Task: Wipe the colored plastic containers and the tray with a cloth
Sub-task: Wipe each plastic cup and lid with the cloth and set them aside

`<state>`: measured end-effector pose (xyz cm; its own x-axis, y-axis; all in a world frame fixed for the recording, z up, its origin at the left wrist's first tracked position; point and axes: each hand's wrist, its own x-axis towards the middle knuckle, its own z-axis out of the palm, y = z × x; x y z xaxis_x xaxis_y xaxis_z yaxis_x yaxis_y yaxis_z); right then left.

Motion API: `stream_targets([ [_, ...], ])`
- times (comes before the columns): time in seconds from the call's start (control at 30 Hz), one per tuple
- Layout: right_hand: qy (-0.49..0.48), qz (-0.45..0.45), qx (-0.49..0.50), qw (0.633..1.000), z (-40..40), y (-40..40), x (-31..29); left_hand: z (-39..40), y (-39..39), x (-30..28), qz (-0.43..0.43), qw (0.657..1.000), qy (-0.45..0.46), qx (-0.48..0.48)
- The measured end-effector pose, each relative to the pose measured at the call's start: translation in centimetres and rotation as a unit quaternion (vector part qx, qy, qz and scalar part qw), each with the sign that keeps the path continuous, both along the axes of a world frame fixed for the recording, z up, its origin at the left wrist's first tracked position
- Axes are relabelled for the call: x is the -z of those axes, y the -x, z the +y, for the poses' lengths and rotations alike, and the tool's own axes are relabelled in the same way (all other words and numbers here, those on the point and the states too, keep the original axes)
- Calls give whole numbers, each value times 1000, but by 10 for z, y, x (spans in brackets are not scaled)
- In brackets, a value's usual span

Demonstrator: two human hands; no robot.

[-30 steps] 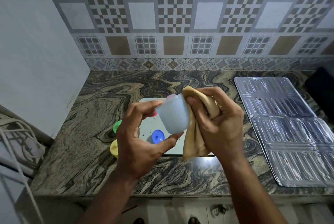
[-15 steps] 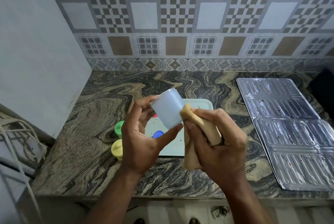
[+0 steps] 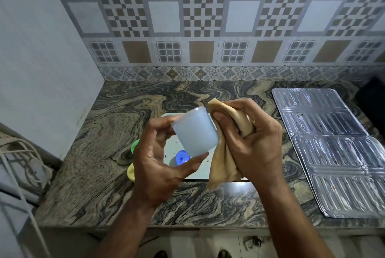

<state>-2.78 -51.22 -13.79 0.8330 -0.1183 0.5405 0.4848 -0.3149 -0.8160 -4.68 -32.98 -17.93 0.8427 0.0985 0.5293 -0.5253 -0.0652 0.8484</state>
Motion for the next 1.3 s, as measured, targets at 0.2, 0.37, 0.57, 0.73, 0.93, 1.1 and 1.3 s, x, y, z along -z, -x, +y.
stream_targets([
  [0.2,-87,-34,-30,995,0,23,12,-7,0,-3,77,992,98,19],
  [0.37,-91,-29,-35,995,9,34,15,-11,-2,-5,77,993,81,41],
  [0.57,-19,-23,-1,1000,2,32,14,-1,-10,-1,25,998,-52,-37],
  [0.73,1,-7,-10,1000,4,19,-5,-2,-7,-1,-8,998,-60,-8],
  [0.93,-74,49,-39,995,1,-2,-2,-3,-2,2,39,997,53,30],
  [1.1,-148,1,-25,989,0,18,10,-4,1,-4,66,991,108,31],
  [1.3,-103,-16,-38,994,12,36,17,-9,1,-7,88,990,97,52],
])
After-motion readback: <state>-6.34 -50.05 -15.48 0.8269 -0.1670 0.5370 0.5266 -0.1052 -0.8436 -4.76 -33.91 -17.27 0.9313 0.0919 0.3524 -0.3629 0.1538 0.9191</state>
